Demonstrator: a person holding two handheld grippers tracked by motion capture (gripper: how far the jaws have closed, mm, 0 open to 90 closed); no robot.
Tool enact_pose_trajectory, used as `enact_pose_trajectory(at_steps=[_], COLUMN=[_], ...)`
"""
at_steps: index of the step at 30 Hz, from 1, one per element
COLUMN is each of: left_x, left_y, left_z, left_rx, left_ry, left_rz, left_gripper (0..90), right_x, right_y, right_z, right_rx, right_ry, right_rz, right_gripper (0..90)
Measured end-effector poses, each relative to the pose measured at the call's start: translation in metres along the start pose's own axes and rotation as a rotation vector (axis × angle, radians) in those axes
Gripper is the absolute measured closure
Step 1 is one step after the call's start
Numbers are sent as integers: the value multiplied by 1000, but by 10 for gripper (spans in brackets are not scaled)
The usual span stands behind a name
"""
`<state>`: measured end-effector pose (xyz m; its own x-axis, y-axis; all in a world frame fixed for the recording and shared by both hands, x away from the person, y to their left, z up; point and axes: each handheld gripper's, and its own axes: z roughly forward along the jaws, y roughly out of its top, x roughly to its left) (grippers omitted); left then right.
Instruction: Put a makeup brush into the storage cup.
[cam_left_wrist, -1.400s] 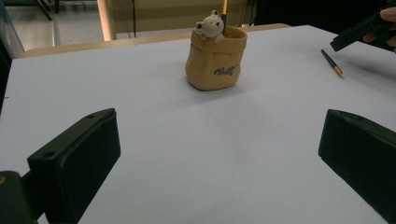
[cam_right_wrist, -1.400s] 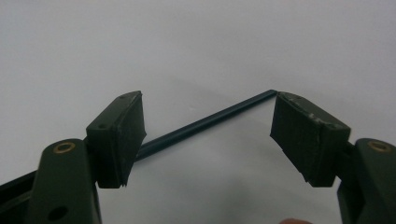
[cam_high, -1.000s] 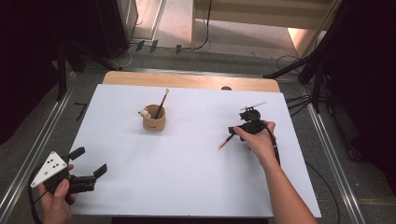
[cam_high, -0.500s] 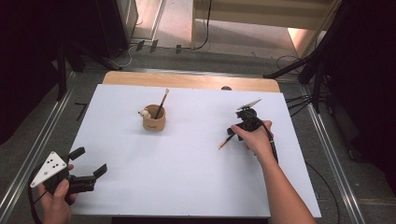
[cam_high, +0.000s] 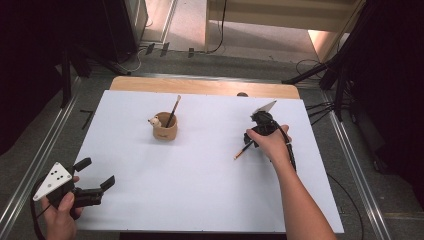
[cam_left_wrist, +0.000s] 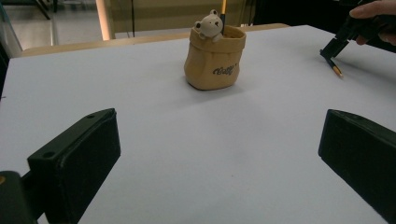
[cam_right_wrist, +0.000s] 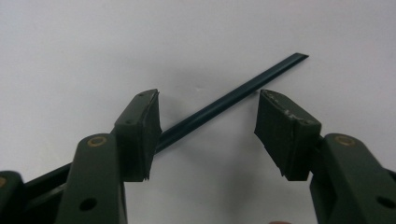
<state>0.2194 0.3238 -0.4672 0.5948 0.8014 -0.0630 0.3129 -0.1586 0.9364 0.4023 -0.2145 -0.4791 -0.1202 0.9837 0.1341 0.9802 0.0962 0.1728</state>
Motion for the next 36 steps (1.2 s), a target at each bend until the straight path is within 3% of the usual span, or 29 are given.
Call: enact_pose_trajectory(at_steps=[8, 10, 16, 30, 36], left_x=[0, 0, 0, 0, 0], left_y=[0, 0, 0, 0, 0], left_z=[0, 1, 1, 1, 1], left_rx=[0, -4, -2, 0, 1], left_ry=[0, -3, -3, -1, 1], left_rz=[-4, -3, -2, 0, 0], left_gripper=[0, 0, 0, 0, 0], right_x=[2, 3, 8, 14, 22], right_y=[8, 10, 16, 23, 25], right_z=[-2, -3, -1, 5, 8], right_rx=[40, 61, 104, 182, 195], right_ry=[-22, -17, -31, -73, -133], right_rz=[56, 88, 106, 129, 105], right_gripper=[443, 444, 448, 485, 479])
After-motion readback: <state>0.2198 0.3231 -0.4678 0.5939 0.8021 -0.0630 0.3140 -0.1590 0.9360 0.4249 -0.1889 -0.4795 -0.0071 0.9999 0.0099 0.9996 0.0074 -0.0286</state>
